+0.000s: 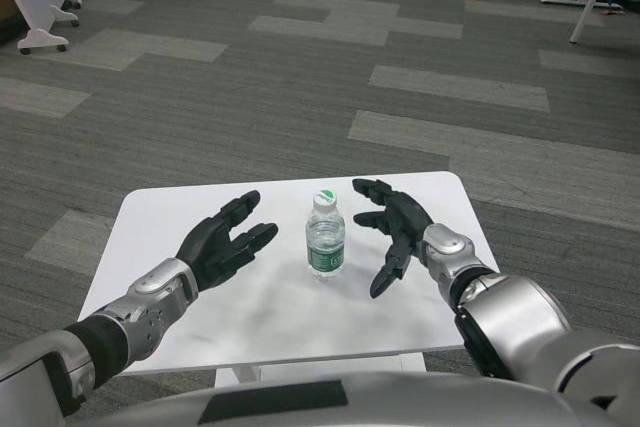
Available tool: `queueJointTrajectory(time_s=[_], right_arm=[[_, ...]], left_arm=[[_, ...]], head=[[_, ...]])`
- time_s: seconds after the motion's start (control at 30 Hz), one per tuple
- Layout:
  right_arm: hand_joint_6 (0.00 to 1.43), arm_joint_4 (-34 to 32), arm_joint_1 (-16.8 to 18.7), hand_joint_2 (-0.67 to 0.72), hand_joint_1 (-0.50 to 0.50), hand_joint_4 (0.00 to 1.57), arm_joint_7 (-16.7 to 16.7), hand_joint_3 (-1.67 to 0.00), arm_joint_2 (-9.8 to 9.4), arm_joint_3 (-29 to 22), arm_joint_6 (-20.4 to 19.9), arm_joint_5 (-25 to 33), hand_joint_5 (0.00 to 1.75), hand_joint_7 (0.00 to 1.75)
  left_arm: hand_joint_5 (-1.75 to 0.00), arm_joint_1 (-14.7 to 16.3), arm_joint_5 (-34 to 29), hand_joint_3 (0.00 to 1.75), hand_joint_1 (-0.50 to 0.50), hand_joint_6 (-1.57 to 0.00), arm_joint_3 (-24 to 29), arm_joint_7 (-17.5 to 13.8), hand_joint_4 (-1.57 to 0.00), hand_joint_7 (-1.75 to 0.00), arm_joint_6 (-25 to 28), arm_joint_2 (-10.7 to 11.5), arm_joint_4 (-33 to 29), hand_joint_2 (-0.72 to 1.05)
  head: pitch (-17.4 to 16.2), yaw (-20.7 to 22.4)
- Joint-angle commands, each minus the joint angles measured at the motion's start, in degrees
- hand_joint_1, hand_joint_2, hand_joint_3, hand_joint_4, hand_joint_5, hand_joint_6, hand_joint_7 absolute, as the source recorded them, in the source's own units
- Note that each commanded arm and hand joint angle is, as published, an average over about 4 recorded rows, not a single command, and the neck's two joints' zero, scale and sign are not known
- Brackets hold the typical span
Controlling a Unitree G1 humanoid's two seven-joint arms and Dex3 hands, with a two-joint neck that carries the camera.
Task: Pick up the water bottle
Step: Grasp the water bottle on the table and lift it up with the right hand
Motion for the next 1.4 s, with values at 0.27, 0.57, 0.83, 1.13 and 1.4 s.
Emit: queueJointTrajectory(time_s=[0.27, 0.57, 0.83, 1.13, 1.4], right_arm=[[0.0, 0.1, -1.7, 0.66, -0.35, 0.43, -1.2, -0.24, 1.54, 3.4, 0.7, -0.1, 0.78, 0.28], [0.0, -1.2, -2.0, 0.66, -0.38, 0.37, -2.1, -0.24, 2.59, 6.7, 0.7, -0.1, 0.68, 0.28], [0.0, -2.5, -2.7, 0.66, -0.38, 0.48, -4.3, -0.24, 2.94, 8.7, 0.7, -0.1, 0.68, 0.28], [0.0, -3.2, -3.3, 0.66, -0.38, 0.46, -4.0, -0.24, 2.37, 12.8, 0.7, -0.1, 0.75, 0.28], [0.0, -4.5, -2.2, 0.66, -0.38, 0.41, -2.6, -0.24, 1.25, 16.2, 0.7, -0.1, 0.78, 0.28]], left_arm=[[0.0, 0.5, 0.1, 0.09, 0.5, 0.0, 0.9, 0.0, 0.0, 0.0, -0.6, 1.1, -1.0, 1.05], [0.0, 1.3, 0.7, 0.09, 0.5, 0.0, 2.1, 0.0, 0.0, 0.0, -0.7, 1.4, -2.4, 1.05], [0.0, 1.7, 1.1, 0.09, 0.5, 0.0, 2.5, 0.0, 0.0, 0.0, -0.8, 1.4, -3.3, 1.05], [0.0, 1.7, 1.2, 0.09, 0.5, 0.0, 2.9, 0.0, 0.0, 0.0, -0.9, 1.5, -3.5, 1.05], [0.0, 1.7, 1.5, 0.09, 0.5, 0.0, 3.6, 0.0, 0.0, 0.0, -0.9, 1.9, -3.7, 1.05]], head=[[0.9, 0.6], [1.6, 0.2], [2.7, -0.1], [2.8, 0.1], [2.8, 0.0]])
